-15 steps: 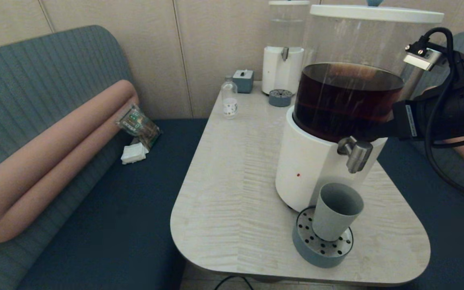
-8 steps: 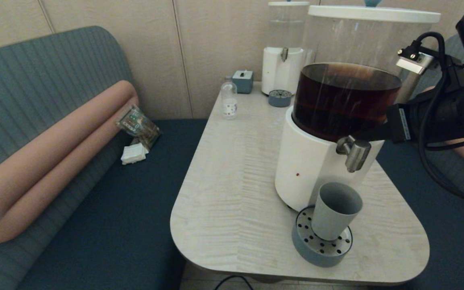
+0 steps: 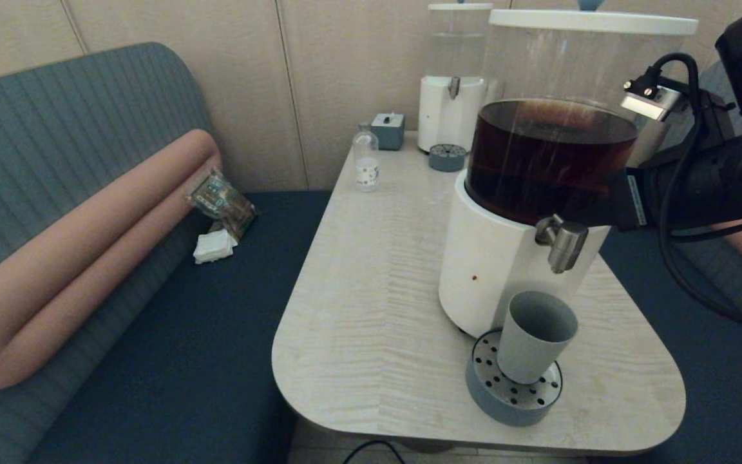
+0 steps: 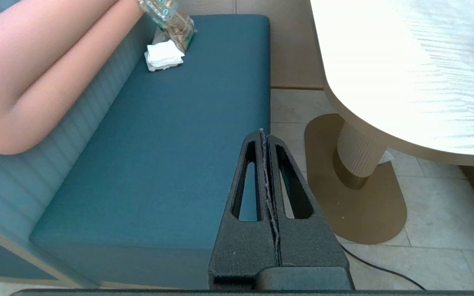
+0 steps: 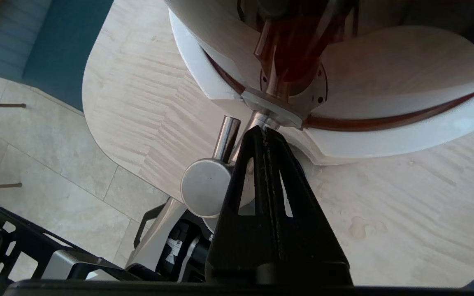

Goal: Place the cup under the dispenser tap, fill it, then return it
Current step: Turn on the faucet

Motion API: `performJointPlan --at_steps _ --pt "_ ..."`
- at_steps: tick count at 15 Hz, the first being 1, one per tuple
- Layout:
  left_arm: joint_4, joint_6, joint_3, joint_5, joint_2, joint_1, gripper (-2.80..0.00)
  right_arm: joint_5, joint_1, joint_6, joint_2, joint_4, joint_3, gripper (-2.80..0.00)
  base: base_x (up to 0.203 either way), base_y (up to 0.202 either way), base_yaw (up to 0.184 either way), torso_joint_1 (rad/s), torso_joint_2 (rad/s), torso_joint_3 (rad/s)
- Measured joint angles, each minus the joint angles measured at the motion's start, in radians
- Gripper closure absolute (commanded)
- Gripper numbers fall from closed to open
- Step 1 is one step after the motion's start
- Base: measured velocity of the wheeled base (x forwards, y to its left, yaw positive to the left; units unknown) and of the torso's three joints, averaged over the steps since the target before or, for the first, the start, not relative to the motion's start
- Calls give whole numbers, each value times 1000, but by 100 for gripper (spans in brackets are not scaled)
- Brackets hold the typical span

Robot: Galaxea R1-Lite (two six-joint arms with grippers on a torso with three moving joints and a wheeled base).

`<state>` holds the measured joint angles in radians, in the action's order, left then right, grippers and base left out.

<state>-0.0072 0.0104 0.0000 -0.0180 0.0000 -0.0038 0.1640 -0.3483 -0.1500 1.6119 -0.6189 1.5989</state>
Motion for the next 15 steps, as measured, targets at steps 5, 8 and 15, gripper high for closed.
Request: performJointPlan --at_steps 5,8,15 --pt "0 0 0 0 0 0 0 17 -9 3 3 2 2 0 0 0 0 0 0 0" --pt "0 0 0 0 0 0 0 20 -9 11 1 2 -9 0 0 0 0 0 0 0" --pt "0 0 0 0 0 0 0 24 -10 110 -16 4 -66 0 0 0 0 0 0 0"
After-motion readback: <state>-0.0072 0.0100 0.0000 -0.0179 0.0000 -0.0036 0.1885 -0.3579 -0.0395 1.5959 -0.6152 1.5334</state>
